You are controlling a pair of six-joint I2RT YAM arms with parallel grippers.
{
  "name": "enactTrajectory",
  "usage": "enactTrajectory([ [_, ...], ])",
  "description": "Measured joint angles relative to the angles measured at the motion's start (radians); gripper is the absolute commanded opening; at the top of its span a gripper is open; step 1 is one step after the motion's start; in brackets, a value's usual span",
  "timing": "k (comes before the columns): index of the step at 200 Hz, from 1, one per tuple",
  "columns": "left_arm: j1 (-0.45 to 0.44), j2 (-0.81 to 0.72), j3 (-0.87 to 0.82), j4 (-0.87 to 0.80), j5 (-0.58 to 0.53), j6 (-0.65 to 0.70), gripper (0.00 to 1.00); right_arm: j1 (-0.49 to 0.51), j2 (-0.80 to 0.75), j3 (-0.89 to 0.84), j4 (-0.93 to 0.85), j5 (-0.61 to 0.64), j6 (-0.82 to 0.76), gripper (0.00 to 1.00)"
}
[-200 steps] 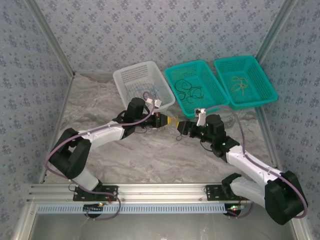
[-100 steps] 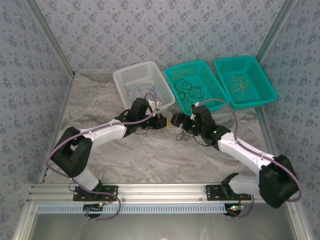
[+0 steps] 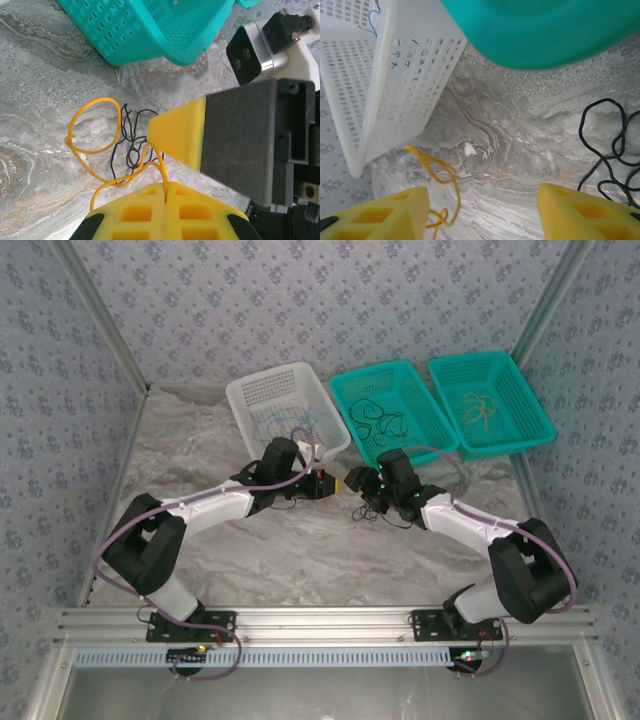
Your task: Untangle the cables
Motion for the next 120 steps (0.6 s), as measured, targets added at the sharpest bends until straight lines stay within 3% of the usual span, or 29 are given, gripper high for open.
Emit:
enactTrajectory([
  [58,0.000,0.000,-0.007,0.043,0.034,0.000,0.00,-0.019,0.007,-0.023,0.097,-0.042,0.050,0.61],
  [120,-0.003,0.000,-0.026,0.106,0.079,-0.002,0.00,-0.024,0.034,-0.061,0.182,-0.068,0.077,0.51],
])
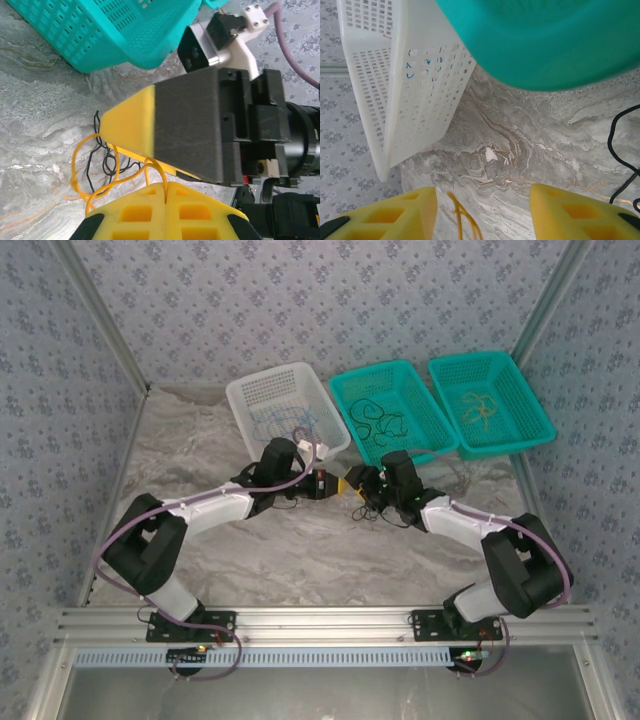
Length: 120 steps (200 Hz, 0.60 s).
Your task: Untangle the cables
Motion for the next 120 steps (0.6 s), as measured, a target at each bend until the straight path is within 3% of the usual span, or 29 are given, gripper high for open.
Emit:
enactTrajectory([
  [120,-0.028,-0.003,-0.047,0.060,-0.003,0.009,0.00,-0.029,0.006,-0.086,0.142,-0.064,0.126,0.29],
])
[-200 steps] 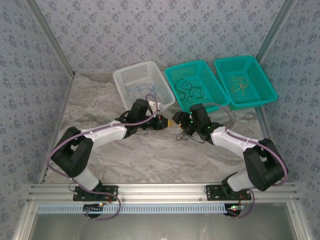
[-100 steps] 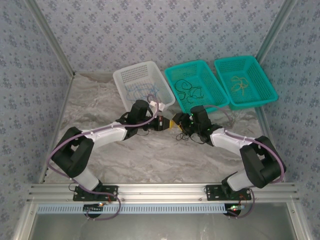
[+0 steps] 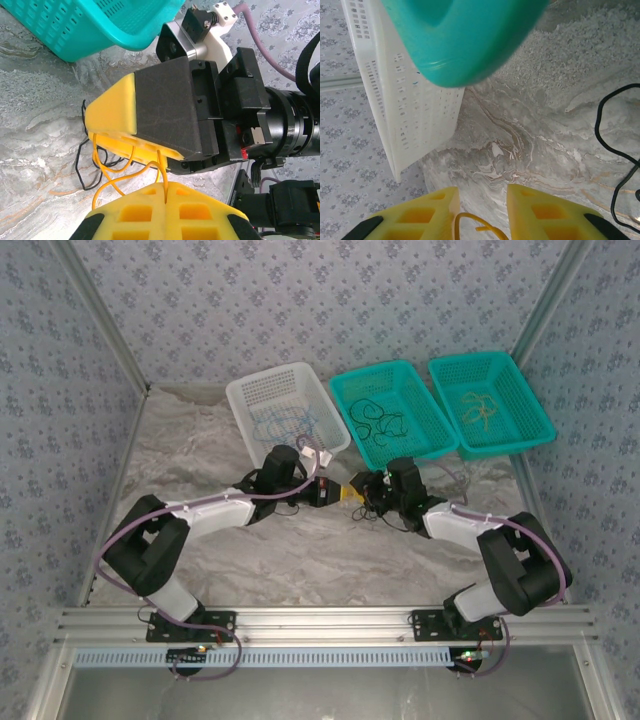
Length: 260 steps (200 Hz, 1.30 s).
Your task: Untangle the cables
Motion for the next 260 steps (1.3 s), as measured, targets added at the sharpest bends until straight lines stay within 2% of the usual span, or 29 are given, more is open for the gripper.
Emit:
enactTrajectory([
  [11,0.000,0.000,0.000,0.001,-0.003,0.000,0.00,0.000,0.000,-0.001,0.002,-0.001,0.005,0.23],
  [36,0.000,0.000,-0.001,0.008,-0.004,0.000,0.00,0.000,-0.004,-0.010,0.011,-0.004,0.015,0.00],
  [64,0.000,-0.007,-0.014,0.011,-0.019,0.001,0.00,-0.021,-0.041,-0.034,0.012,-0.008,0.009,0.00],
  [85,0.002,-0.040,-0.037,-0.006,-0.043,0.018,0.00,-0.073,-0.128,-0.048,-0.046,0.002,-0.024,0.00],
  [148,0.051,-0.179,-0.106,-0.055,-0.126,0.068,0.00,-0.337,-0.539,-0.058,-0.278,0.067,-0.182,0.00],
  [185,0.053,-0.170,-0.104,-0.054,-0.127,0.062,0.04,-0.437,-0.556,0.013,-0.373,0.065,-0.286,0.00],
  [200,0.053,-0.145,-0.098,-0.048,-0.122,0.048,0.11,-0.463,-0.527,0.079,-0.397,0.061,-0.334,0.00],
  [214,0.053,-0.116,-0.093,-0.039,-0.111,0.033,0.24,-0.491,-0.491,0.149,-0.404,0.053,-0.375,0.00],
  [241,0.050,-0.087,-0.090,-0.026,-0.095,0.006,0.32,-0.533,-0.418,0.277,-0.407,0.041,-0.445,0.00],
  [260,0.039,-0.085,-0.085,-0.027,-0.089,0.010,0.58,-0.565,-0.366,0.352,-0.407,0.029,-0.481,0.00],
])
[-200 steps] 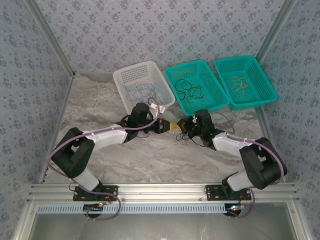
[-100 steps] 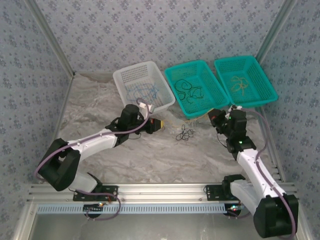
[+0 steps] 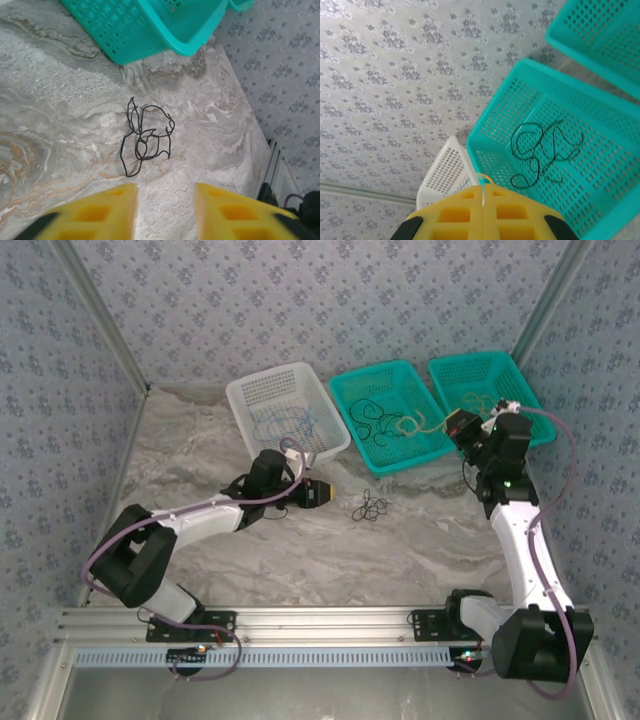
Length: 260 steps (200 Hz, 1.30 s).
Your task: Untangle the cables
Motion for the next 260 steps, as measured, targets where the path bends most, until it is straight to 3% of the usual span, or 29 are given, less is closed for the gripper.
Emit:
enactTrajectory([
  [41,-0.042,0.009,0.066,-0.071,-0.036,0.049,0.99,-0.091,0.109,0.136,-0.014,-0.005,-0.058,0.00],
  [93,-0.135,0.086,0.208,-0.228,-0.151,0.124,0.99,-0.170,0.225,0.293,-0.050,0.110,-0.166,0.00],
  [165,-0.209,0.275,0.394,-0.387,-0.224,0.156,0.99,-0.225,0.541,0.499,-0.067,0.299,-0.330,0.00],
  [171,-0.211,0.286,0.409,-0.397,-0.224,0.156,0.99,-0.223,0.568,0.512,-0.065,0.321,-0.343,0.07],
  [175,-0.211,0.297,0.420,-0.403,-0.222,0.157,0.99,-0.222,0.588,0.519,-0.060,0.337,-0.354,0.19],
  [183,-0.212,0.313,0.439,-0.414,-0.219,0.159,0.99,-0.220,0.624,0.535,-0.052,0.365,-0.369,0.47],
  [185,-0.212,0.315,0.443,-0.416,-0.219,0.159,0.99,-0.219,0.629,0.538,-0.051,0.370,-0.373,0.58],
  [186,-0.212,0.318,0.446,-0.417,-0.218,0.159,0.99,-0.219,0.636,0.541,-0.050,0.375,-0.378,0.58],
  [189,-0.213,0.324,0.453,-0.419,-0.217,0.160,0.99,-0.219,0.651,0.548,-0.049,0.383,-0.383,0.76],
  [195,-0.216,0.335,0.464,-0.424,-0.217,0.162,0.99,-0.217,0.679,0.564,-0.050,0.396,-0.395,0.89],
  [211,-0.225,0.356,0.486,-0.436,-0.218,0.167,0.96,-0.213,0.746,0.621,-0.087,0.433,-0.406,0.95],
  [229,-0.243,0.367,0.497,-0.460,-0.232,0.169,0.85,-0.205,0.762,0.628,-0.128,0.464,-0.403,1.00],
  [260,-0.266,0.417,0.565,-0.524,-0.267,0.169,0.65,-0.174,0.642,0.481,-0.149,0.489,-0.377,1.00],
])
